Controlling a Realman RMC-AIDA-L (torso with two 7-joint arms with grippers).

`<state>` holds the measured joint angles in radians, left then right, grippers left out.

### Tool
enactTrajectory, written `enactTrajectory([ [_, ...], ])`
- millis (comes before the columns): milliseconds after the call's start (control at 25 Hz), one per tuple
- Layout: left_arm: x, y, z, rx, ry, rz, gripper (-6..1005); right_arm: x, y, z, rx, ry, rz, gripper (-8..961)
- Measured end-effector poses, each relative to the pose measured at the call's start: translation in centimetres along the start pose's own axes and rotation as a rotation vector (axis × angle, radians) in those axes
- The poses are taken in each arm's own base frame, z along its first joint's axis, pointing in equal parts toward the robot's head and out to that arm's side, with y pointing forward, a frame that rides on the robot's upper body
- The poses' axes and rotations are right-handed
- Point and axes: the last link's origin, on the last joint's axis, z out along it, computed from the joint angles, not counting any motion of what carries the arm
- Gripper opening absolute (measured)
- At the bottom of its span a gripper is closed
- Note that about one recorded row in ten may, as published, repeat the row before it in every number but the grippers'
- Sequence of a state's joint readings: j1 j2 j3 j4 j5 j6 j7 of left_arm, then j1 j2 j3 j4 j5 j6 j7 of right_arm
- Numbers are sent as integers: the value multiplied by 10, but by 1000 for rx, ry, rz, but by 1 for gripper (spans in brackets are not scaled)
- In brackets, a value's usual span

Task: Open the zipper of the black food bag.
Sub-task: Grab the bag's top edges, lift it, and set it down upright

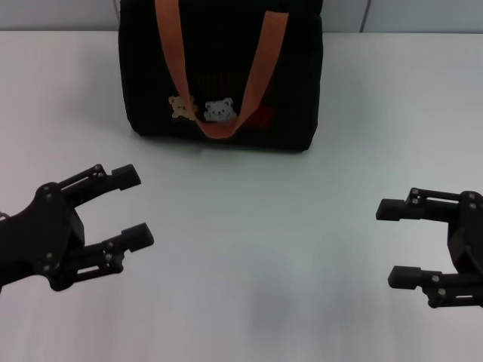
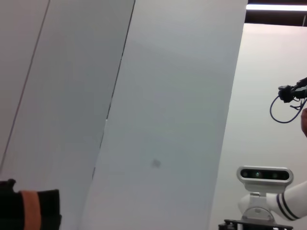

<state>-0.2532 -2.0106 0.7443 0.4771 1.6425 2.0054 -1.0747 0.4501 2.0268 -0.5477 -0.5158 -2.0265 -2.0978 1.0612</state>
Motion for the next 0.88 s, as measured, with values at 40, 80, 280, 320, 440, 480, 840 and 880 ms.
enactTrajectory([
  [40,1,-1,0,5,2,3,829,0,0,0,0,0,0,731],
  [80,2,-3,-1,17,6,8,829,0,-1,0,1,2,-2,730],
  [280,6,-20,-5,170,64,44,828,0,-8,2,29,22,-10,726],
  [320,5,-31,-3,259,79,51,828,1,-9,2,39,25,-9,726],
  [440,4,-46,-1,349,80,57,809,3,-8,2,47,21,-3,723],
  [480,2,-54,1,401,75,57,803,4,-7,2,50,18,0,723],
  [840,-6,-125,32,669,-30,43,746,18,8,-3,97,-12,40,716],
  [880,-6,-125,32,669,-30,43,739,19,9,-3,99,-17,39,715],
])
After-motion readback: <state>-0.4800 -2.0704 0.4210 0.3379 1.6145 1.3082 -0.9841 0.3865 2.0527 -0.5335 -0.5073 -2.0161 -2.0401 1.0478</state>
